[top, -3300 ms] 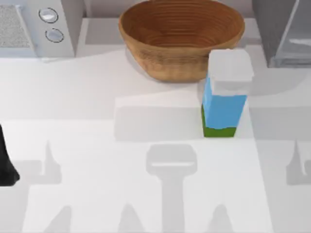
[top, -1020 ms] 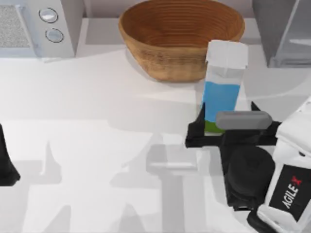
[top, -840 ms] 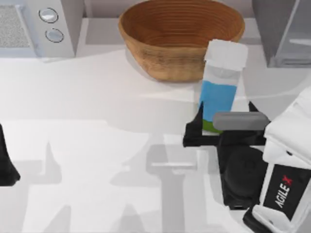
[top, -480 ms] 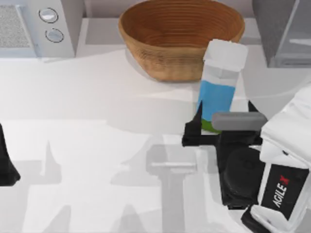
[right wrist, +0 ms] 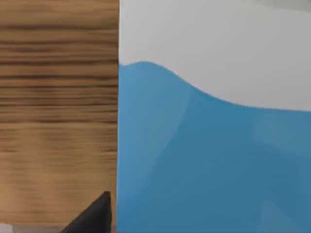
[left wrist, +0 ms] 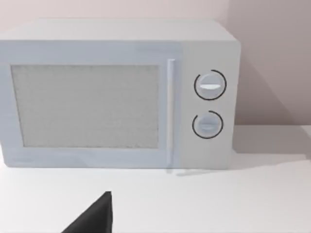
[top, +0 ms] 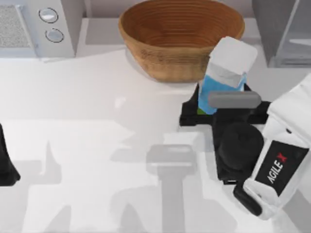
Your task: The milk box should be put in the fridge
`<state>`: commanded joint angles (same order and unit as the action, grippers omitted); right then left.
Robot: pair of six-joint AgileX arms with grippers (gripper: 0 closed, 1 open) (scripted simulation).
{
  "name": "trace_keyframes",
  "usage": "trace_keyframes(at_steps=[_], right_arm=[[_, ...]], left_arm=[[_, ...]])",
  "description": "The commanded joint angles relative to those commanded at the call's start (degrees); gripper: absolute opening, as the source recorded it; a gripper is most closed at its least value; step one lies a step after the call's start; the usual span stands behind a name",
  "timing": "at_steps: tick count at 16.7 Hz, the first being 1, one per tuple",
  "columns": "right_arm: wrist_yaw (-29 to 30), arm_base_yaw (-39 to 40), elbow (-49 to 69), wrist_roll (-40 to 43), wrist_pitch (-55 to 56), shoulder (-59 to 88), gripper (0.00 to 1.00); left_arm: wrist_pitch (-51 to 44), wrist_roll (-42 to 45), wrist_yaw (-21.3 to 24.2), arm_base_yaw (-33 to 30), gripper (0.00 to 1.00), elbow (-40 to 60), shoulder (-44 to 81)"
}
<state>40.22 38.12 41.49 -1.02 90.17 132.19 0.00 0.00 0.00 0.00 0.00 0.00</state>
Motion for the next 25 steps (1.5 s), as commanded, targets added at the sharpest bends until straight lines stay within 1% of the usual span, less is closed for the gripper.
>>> trace_keyframes(at_steps=[4, 17, 18, 25], right_arm=[[-0.5, -0.5, 0.7, 0.0, -0.6, 0.2, 1.0], [-0.5, -0.5, 0.7, 0.0, -0.6, 0.2, 0.02], [-0.5, -0.5, 0.7, 0.0, -0.6, 0.2, 0.0], [-0.5, -0.5, 0.7, 0.0, -0.6, 0.2, 0.0]], left_arm=[[0.0, 0.0, 0.0, 0.0, 1.0, 0.0, 0.0], [0.0, 0.0, 0.0, 0.0, 1.0, 0.0, 0.0], [0.0, 0.0, 0.0, 0.0, 1.0, 0.0, 0.0], [0.0, 0.0, 0.0, 0.0, 1.0, 0.0, 0.0]])
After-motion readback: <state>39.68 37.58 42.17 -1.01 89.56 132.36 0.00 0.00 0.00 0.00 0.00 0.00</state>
